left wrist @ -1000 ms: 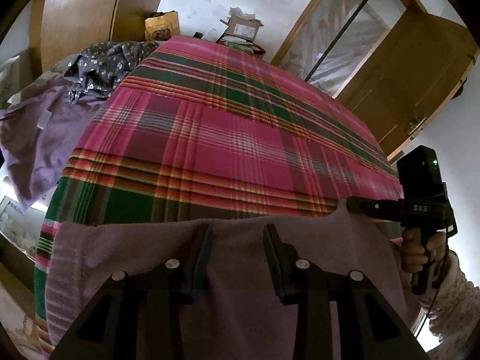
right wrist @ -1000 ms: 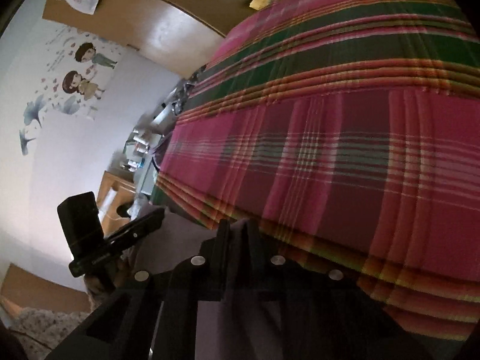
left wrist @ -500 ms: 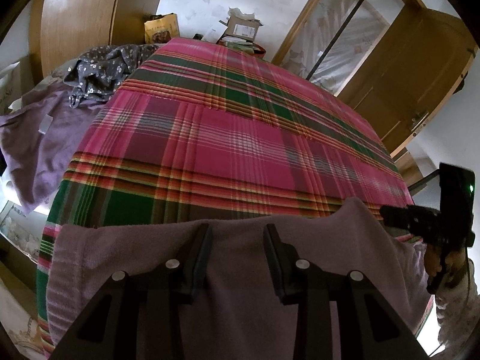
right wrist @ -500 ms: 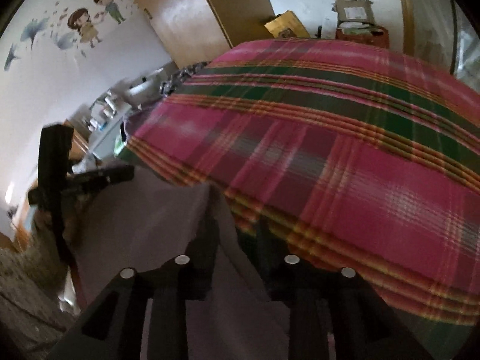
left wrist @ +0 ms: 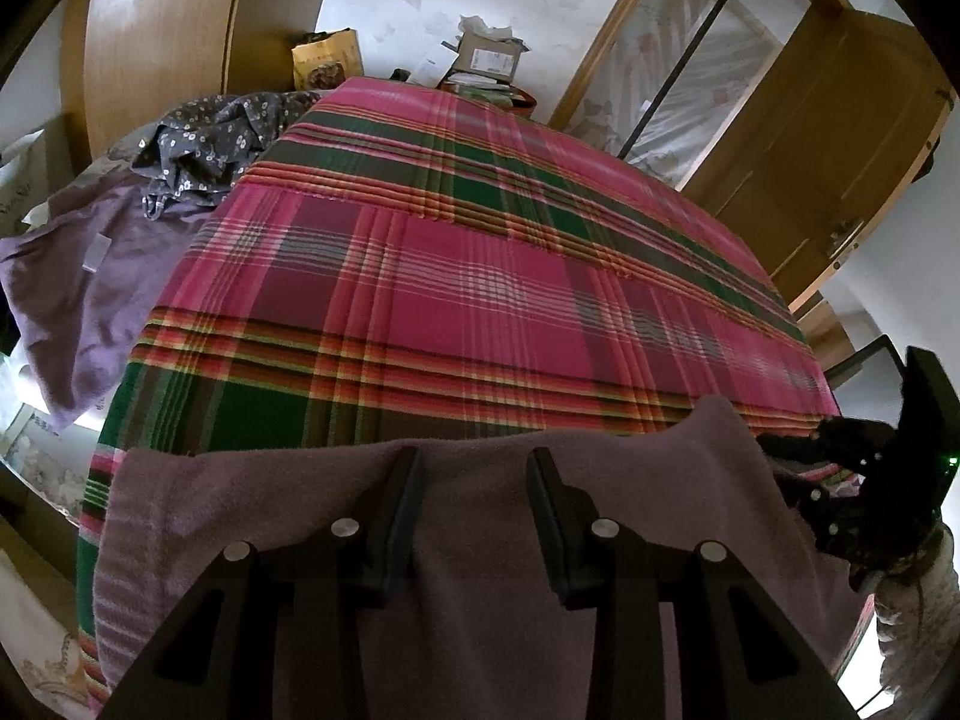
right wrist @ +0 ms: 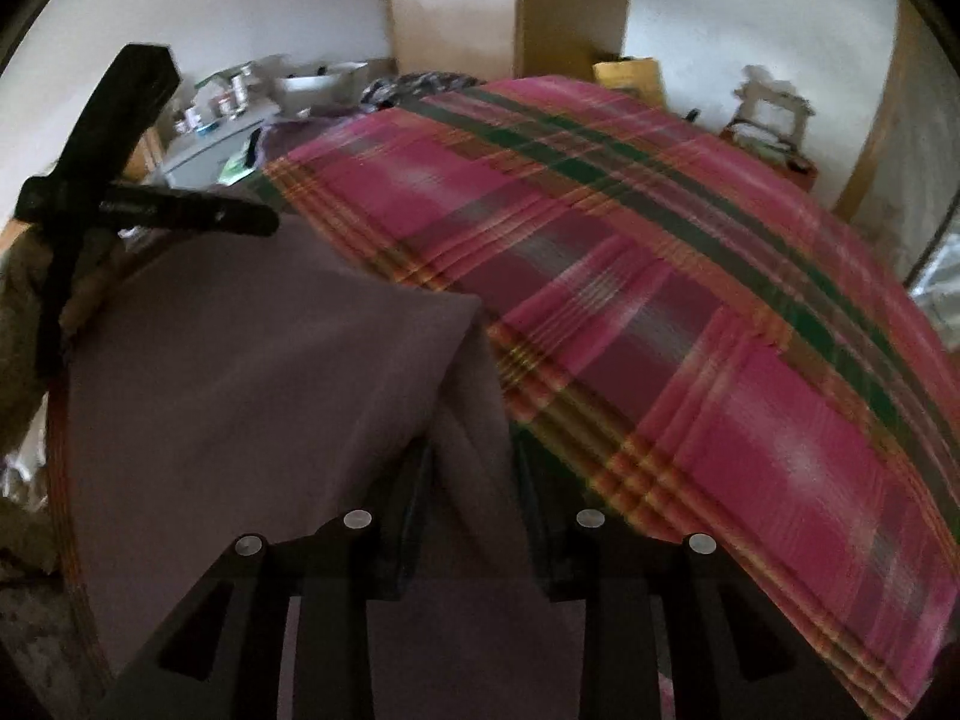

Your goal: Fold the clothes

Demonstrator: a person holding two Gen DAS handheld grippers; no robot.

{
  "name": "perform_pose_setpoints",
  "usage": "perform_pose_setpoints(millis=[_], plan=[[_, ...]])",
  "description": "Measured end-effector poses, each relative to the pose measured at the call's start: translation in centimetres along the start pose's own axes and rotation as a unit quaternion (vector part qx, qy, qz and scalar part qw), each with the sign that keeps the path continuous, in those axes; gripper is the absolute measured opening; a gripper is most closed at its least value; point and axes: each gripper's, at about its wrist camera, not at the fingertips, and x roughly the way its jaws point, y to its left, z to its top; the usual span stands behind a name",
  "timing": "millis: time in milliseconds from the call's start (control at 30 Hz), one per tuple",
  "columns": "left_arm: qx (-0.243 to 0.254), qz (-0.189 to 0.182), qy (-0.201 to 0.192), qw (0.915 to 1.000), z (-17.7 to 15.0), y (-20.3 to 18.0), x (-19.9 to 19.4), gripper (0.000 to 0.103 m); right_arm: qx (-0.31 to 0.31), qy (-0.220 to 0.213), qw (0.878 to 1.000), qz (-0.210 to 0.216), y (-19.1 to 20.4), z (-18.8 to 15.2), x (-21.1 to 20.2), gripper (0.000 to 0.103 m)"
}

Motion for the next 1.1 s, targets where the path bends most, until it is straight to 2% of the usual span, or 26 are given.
perform_pose_setpoints(millis=[133, 233, 333, 400, 500, 533, 567, 700, 767, 867, 933, 1100], plan=[[0.0, 0.0, -0.001, 1.0, -0.1, 0.1, 0.0, 0.036, -0.022, -0.016, 0.999, -0.03, 0.7, 0.1, -0.7, 0.03], [0.0, 0.0, -0.001, 1.0, -0.1, 0.1, 0.0, 0.036, -0.032, -0.015, 0.999, -0.003, 1.3, 0.1, -0.6, 0.03], [0.0, 0.001, -0.001, 1.0, -0.1, 0.1, 0.0, 0.036, -0.043, -0.006, 0.999, -0.007, 1.6, 0.0, -0.1, 0.029], [0.0, 0.001, -0.002, 1.0, -0.1, 0.1, 0.0, 0.036, -0.045, -0.002, 0.999, 0.0, 1.7, -0.2, 0.1, 0.024], [0.0, 0.001, -0.002, 1.0, 0.0, 0.1, 0.1, 0.036, -0.04, 0.001, 0.999, 0.009, 1.5, -0.1, 0.4, 0.024], [0.0, 0.001, -0.002, 1.0, 0.0, 0.1, 0.1, 0.037, -0.035, 0.003, 0.999, 0.013, 1.4, -0.1, 0.3, 0.019], [0.001, 0.001, -0.002, 1.0, 0.0, 0.1, 0.0, 0.037, -0.033, 0.005, 0.999, 0.015, 1.4, -0.2, 0.3, 0.01], [0.0, 0.001, -0.002, 1.0, 0.0, 0.2, 0.0, 0.037, -0.05, 0.003, 0.999, 0.005, 2.3, -0.6, -0.1, 0.006], [0.0, 0.001, -0.002, 1.0, 0.0, 0.2, 0.0, 0.037, -0.043, -0.008, 0.999, 0.004, 1.9, -0.5, -0.7, 0.005], [-0.001, -0.001, -0.003, 1.0, 0.0, 0.2, 0.0, 0.037, -0.01, -0.034, 0.999, -0.02, 0.4, -0.2, -2.1, 0.005], [-0.001, 0.0, -0.003, 1.0, 0.0, 0.2, 0.0, 0.037, 0.014, -0.033, 0.999, -0.018, -0.6, -0.2, -2.1, 0.005], [0.0, 0.001, -0.003, 1.0, -0.1, 0.1, 0.0, 0.037, 0.013, -0.013, 1.0, -0.025, -0.3, -0.4, -0.5, 0.005]])
